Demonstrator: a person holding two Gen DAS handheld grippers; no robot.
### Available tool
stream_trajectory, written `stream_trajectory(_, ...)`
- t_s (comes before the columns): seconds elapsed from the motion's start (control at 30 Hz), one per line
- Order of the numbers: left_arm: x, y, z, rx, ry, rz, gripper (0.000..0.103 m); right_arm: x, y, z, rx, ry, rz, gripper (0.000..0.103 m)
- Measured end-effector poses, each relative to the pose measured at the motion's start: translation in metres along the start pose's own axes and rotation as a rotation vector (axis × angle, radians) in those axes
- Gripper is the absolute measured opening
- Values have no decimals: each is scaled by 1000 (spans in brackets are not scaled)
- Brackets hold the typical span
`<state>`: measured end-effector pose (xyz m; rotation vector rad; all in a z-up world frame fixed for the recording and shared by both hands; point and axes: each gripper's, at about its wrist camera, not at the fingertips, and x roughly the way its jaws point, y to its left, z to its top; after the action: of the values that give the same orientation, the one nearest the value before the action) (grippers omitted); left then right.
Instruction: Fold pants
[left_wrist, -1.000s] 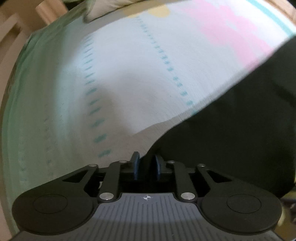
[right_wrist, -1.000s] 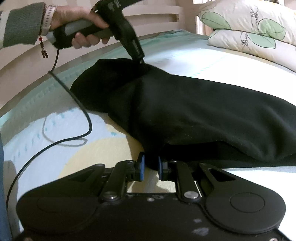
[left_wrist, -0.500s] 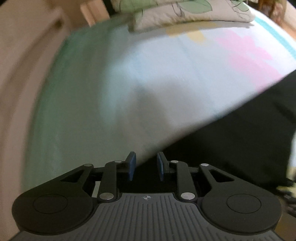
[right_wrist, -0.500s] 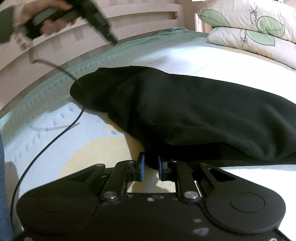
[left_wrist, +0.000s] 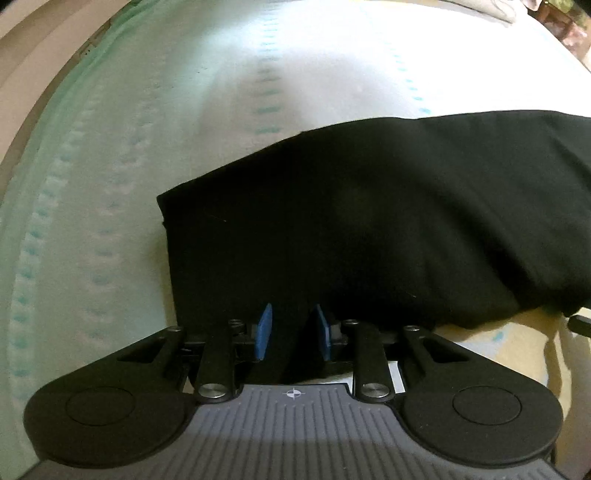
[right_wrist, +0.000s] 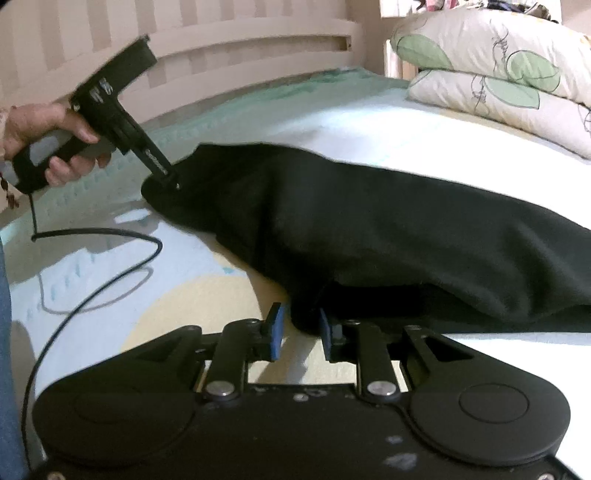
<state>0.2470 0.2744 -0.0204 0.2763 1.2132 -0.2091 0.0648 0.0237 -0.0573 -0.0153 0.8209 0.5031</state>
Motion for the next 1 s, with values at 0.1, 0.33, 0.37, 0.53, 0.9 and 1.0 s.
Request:
stream_trajectory(0.1,4,-1,0,1,2,-19,28,5,2,1,0,12,24,27)
stream_trajectory(0.33,5,-6,-2,169,-10,4,32,-3,12,-6,-114,116,117,20)
stream_trajectory(0.37,5,-6,-3,183,-10,2,33,-10,14,-5,-141,93,100,20)
stream_trajectory(0.53,8,-4,-4,268,-14,25,33,-33,7,21,-107,-75,45,21)
stream_trajectory(0.9,8,5,-8,309,-17,155,33,18,-35,1,2,46,-85,8)
stream_trajectory(1.0,-10,16,-18,160,-33,64,33,18,-35,3,-4,60,-99,8)
